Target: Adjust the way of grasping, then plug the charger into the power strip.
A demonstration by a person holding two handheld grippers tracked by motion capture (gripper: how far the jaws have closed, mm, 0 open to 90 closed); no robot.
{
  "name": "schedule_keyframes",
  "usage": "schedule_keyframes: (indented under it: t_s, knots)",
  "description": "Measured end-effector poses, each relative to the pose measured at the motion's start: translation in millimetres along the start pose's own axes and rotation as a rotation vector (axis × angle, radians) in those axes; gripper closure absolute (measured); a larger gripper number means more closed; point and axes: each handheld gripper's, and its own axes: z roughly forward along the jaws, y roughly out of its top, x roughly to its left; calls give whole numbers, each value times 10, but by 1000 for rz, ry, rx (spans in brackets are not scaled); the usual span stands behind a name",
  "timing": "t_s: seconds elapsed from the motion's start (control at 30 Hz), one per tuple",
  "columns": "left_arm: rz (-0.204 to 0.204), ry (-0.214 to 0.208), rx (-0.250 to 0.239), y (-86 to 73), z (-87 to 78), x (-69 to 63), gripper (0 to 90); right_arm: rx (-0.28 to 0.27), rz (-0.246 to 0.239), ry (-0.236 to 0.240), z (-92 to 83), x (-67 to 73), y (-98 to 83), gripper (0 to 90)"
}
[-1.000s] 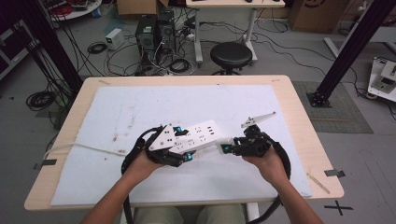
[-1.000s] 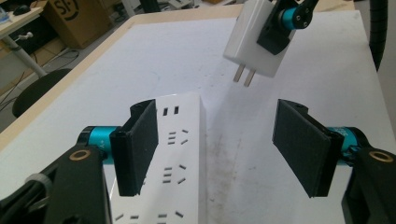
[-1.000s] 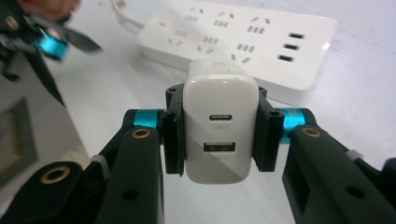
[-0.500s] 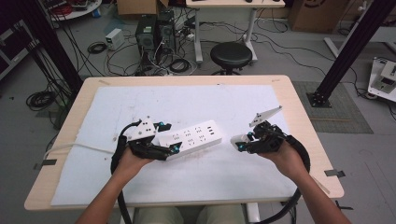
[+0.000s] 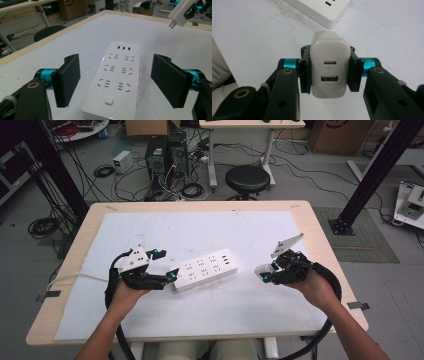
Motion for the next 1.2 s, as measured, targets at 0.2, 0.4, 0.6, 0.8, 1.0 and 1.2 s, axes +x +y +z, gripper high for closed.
schedule_keyframes:
  t_s: [0.2, 0.4, 0.6, 0.8, 1.0, 1.2]
  knots:
    - [0, 24, 0, -7, -57, 15, 234, -4, 5, 15, -49, -22, -52, 637]
    - [2, 30, 5, -15, -97, 8, 234, -20, 3, 20, -67, -26, -37, 636]
    - [4, 39, 4, -24, -160, 3, 234, -20, -11, 28, -65, -12, 40, 636]
    - [5, 41, -4, -41, -212, 30, 234, -15, -32, 46, -29, 7, 200, 636]
    - [2, 46, -10, -79, -270, 63, 233, 9, -85, 69, 77, 37, 411, 636]
    - [-2, 55, -19, -112, -320, 86, 234, 19, -115, 73, 90, 46, 585, 636]
